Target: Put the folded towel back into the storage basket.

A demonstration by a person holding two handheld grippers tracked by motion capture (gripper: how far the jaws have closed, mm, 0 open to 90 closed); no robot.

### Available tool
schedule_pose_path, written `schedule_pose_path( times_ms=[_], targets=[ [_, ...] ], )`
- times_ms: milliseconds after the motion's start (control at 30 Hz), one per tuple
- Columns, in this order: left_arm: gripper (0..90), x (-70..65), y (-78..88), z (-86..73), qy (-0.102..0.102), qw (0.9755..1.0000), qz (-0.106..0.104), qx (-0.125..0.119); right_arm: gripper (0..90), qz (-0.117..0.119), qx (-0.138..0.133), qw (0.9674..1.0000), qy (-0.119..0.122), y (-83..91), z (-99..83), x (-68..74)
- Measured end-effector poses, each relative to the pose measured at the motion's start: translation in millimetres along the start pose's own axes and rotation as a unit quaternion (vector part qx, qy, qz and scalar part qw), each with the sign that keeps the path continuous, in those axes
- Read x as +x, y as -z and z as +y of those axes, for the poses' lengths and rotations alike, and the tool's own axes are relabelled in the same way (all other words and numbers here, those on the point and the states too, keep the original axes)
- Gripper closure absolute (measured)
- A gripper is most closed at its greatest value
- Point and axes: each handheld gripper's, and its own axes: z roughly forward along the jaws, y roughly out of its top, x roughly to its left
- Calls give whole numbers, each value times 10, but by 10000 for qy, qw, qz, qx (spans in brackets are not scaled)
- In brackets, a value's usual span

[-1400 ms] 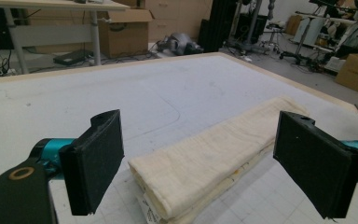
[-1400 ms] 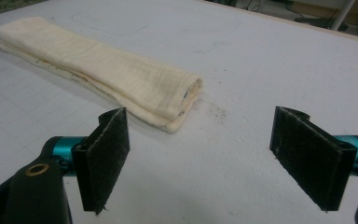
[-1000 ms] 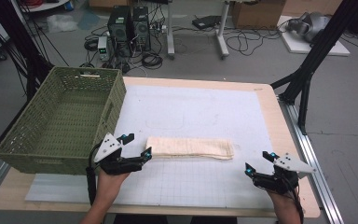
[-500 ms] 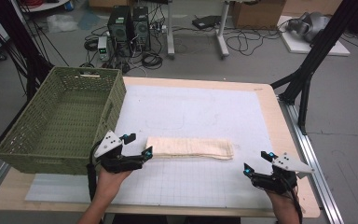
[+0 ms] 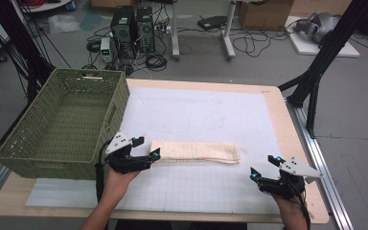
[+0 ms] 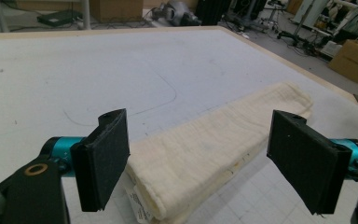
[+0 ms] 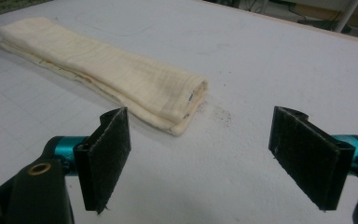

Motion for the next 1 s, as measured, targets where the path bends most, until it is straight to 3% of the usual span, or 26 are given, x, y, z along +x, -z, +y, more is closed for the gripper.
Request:
schedule_pose_path(
  times_ms=[233, 367, 500, 600, 767, 867, 1000],
  targets=[
    [225, 63, -55, 18, 145, 9998, -3, 113, 192, -12, 9, 10000, -49, 4, -1, 2],
    [241, 122, -168, -9, 272, 9990, 96, 349, 192, -11, 31, 10000, -60, 0, -3, 7],
    [289, 118, -231, -36, 170, 9981, 243, 535, 192, 1, 17, 10000, -40, -10, -2, 12],
    [333, 117, -286, -66, 174, 9962, 351, 782, 192, 4, 19, 10000, -48, -13, -3, 14],
    [395, 163, -384, -138, 307, 9901, 528, 1260, 192, 16, 33, 10000, -40, -20, -5, 17],
    [426, 164, -405, -184, 214, 9874, 556, 1466, 192, 17, 35, 10000, -34, -24, -4, 19],
    [475, 146, -423, -238, 99, 9861, 476, 1590, 192, 22, 50, 10000, -29, -34, -5, 17]
  ],
)
